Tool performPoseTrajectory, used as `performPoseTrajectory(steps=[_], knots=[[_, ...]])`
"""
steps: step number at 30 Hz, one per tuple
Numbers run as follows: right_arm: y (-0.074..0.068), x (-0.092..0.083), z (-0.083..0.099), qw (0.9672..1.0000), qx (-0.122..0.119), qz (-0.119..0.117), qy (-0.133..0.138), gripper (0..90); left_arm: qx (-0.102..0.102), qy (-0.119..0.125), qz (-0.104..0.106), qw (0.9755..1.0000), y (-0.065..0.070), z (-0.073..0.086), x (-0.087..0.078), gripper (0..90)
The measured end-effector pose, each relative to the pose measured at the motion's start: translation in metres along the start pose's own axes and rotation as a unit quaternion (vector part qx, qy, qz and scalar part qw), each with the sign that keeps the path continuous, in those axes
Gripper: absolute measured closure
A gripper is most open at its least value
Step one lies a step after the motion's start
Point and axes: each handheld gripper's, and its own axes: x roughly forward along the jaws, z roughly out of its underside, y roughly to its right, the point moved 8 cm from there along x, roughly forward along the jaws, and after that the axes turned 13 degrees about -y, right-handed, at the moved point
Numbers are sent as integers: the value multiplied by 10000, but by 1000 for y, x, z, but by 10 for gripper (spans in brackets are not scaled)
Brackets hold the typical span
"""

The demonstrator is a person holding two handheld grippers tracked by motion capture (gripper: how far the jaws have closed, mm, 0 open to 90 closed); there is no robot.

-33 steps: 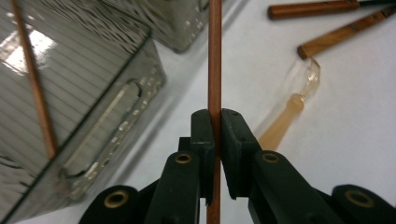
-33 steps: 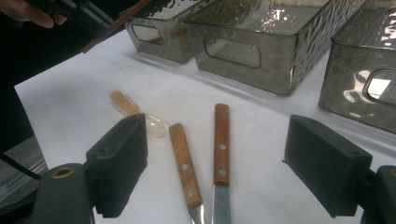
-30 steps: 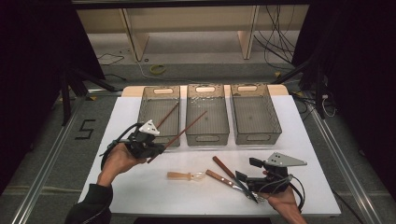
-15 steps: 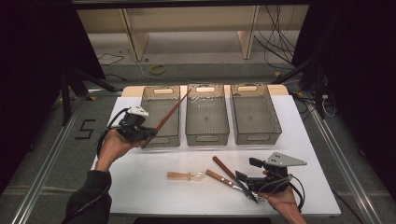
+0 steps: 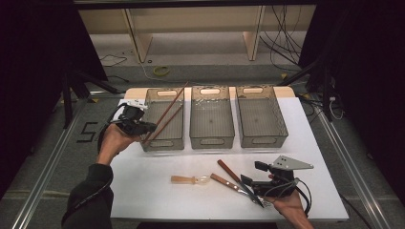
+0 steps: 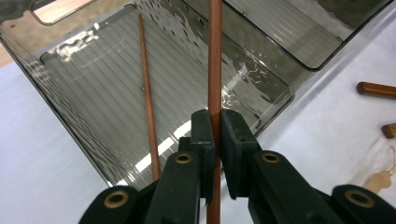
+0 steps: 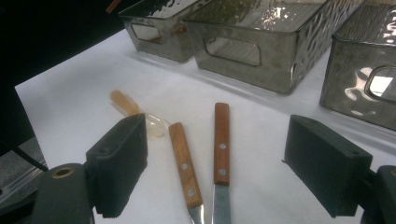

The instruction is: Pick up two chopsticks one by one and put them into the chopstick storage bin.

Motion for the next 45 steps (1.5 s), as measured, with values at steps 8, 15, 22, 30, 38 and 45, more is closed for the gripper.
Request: performPoseTrajectory(steps=[8,15,22,30,38,45], knots=[[0,0,0,10000,0,-11,2,221,-114,-31,-177,9998,-15,-9,2,834],[0,1,0,10000,0,-22,-5,221,-313,11,-208,9993,-26,-13,9,834],[0,0,0,10000,-3,-29,0,221,-499,-14,-286,9983,-35,-13,20,834],[0,0,0,10000,-4,-31,1,221,-638,-86,-308,9974,-42,-10,30,834],[0,1,0,10000,-3,-39,-3,221,-753,-116,-319,9966,-44,-7,36,834],[0,1,0,10000,-6,-41,-2,221,-807,-194,-316,9960,-45,-3,44,834]])
